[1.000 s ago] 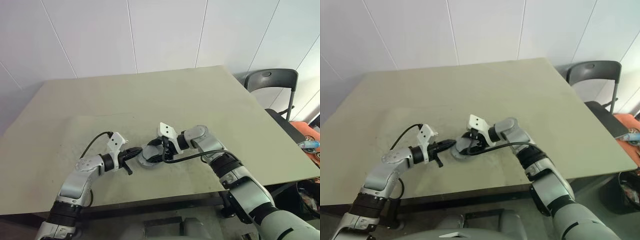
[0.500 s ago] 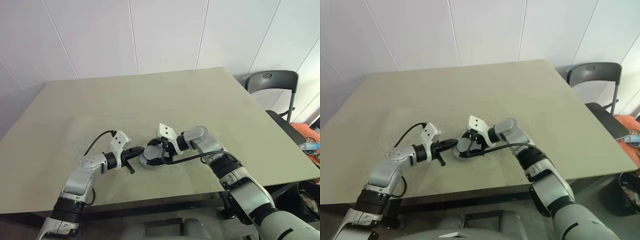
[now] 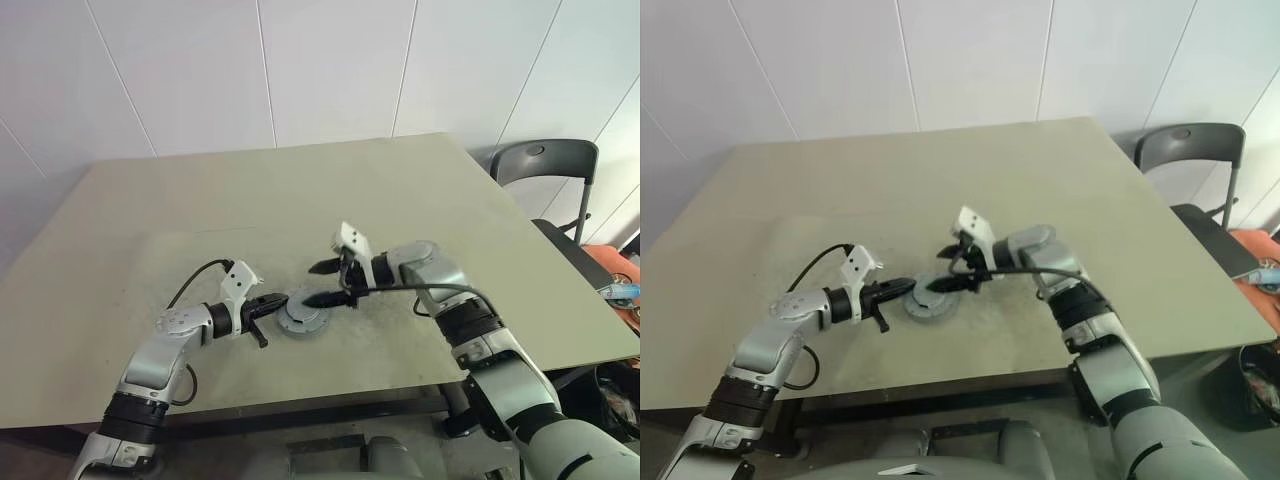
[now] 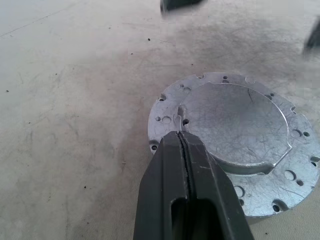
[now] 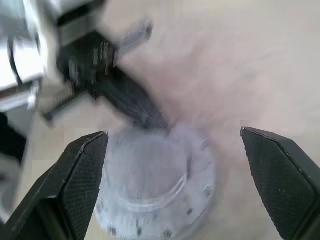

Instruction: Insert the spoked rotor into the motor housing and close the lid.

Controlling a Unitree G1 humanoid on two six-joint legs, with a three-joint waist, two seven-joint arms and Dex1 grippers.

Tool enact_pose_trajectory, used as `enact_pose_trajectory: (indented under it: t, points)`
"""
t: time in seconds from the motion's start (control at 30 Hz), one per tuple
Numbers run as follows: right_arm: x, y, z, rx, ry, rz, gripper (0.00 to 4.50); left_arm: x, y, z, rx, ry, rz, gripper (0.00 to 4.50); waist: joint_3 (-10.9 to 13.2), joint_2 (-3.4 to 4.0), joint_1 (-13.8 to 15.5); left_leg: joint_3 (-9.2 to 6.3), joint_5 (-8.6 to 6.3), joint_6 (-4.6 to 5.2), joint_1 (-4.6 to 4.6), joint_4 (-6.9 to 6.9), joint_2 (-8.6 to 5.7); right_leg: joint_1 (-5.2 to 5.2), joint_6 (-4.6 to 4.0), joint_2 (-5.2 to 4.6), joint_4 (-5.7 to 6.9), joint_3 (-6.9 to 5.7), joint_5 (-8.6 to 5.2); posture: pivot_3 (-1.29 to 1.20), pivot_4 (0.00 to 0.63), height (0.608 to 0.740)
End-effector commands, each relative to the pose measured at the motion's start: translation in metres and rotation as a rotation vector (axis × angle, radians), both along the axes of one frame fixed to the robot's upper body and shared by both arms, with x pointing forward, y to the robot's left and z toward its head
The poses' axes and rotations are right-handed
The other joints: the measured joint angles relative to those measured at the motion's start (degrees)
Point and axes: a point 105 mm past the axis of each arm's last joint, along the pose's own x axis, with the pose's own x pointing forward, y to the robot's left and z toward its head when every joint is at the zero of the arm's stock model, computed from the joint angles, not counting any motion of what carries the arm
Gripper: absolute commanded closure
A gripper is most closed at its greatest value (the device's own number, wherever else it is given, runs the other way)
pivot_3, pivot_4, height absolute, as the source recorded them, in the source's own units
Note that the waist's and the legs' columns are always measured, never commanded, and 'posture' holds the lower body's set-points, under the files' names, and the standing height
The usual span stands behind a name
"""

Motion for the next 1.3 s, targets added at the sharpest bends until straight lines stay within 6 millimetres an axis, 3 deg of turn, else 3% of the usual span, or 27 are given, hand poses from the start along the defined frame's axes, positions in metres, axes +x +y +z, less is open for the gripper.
enact_pose_trajectory:
  t: [0.03, 0.1, 0.17, 0.23, 0.4, 0.7, 0.9, 1.0, 1.1, 1.3]
  points:
    - [0.007, -0.021, 0.010, -0.006, 0.193, -0.181, 0.03, -0.011, -0.004, -0.011, 0.014, 0.052, -0.051, 4.50, -0.01, -0.01, 0.24, 0.00, 0.00, 0.00, -0.01, 0.01, 0.00, -0.01, -0.05, 0.00, 0.00, 0.00, -0.02, 0.00, 0.000, 0.740]
    - [0.003, -0.032, 0.001, -0.100, 0.326, -0.264, 0.03, -0.012, -0.004, -0.012, 0.017, 0.058, -0.052, 4.50, -0.01, -0.01, 0.37, -0.02, 0.00, 0.00, -0.14, 0.01, -0.02, -0.07, -0.14, -0.02, -0.05, -0.01, -0.07, 0.00, 0.000, 0.740]
    - [-0.012, -0.038, -0.004, -0.087, 0.653, -0.291, 0.03, -0.013, -0.003, -0.012, 0.018, 0.062, -0.057, 4.50, -0.01, 0.03, 0.18, -0.01, 0.00, 0.00, -0.44, 0.06, -0.03, -0.35, -0.15, -0.03, -0.04, -0.01, -0.05, 0.00, 0.000, 0.740]
    - [-0.021, -0.043, -0.007, -0.070, 0.840, -0.309, 0.03, -0.014, -0.004, -0.011, 0.018, 0.063, -0.060, 4.50, -0.01, 0.03, 0.15, 0.01, 0.00, 0.00, -0.55, 0.06, -0.04, -0.51, -0.32, -0.04, -0.01, 0.01, 0.12, 0.00, 0.000, 0.740]
    - [-0.017, -0.045, -0.018, -0.009, 0.964, -0.379, 0.03, -0.015, -0.004, -0.010, 0.015, 0.066, -0.066, 4.50, -0.02, 0.02, 0.08, 0.02, 0.00, 0.01, -0.59, 0.05, -0.05, -0.51, -0.18, -0.04, -0.05, -0.01, 0.16, 0.00, 0.000, 0.740]
    - [-0.025, -0.016, -0.043, 0.029, 1.118, -0.402, 0.03, -0.018, -0.004, -0.010, 0.011, 0.073, -0.062, 4.50, -0.09, 0.00, -0.33, 0.03, 0.00, 0.01, -0.53, 0.03, -0.05, -0.46, -0.01, -0.04, -0.05, 0.00, 0.10, 0.00, 0.000, 0.740]
    - [-0.027, -0.004, -0.043, 0.064, 1.128, -0.391, 0.03, -0.019, -0.003, -0.009, 0.012, 0.076, -0.061, 4.50, -0.12, 0.03, -0.48, 0.03, 0.00, 0.01, -0.46, 0.04, -0.04, -0.42, 0.04, -0.03, 0.01, 0.00, 0.07, 0.00, 0.000, 0.740]
    - [-0.028, 0.000, -0.041, 0.088, 1.126, -0.371, 0.62, -0.018, -0.003, -0.009, 0.012, 0.076, -0.061, 4.50, -0.12, 0.03, -0.44, 0.02, 0.00, 0.01, -0.50, 0.04, -0.04, -0.43, 0.02, -0.03, -0.02, 0.00, 0.08, 0.00, 0.000, 0.740]
    - [-0.028, 0.001, -0.040, 0.097, 1.127, -0.372, 1.68, -0.017, -0.003, -0.009, 0.013, 0.076, -0.061, 4.50, -0.12, 0.03, -0.43, 0.02, 0.00, 0.01, -0.52, 0.02, -0.05, -0.45, 0.00, -0.03, -0.04, 0.00, 0.09, 0.00, 0.000, 0.740]
    - [-0.023, -0.009, -0.038, 0.132, 1.125, -0.407, 3.26, -0.016, -0.002, -0.007, 0.000, 0.077, -0.050, 4.50, -0.19, 0.15, -0.39, 0.02, 0.01, 0.01, -0.49, 0.06, -0.05, -0.42, 0.04, -0.03, -0.01, 0.00, 0.06, 0.00, 0.000, 0.740]
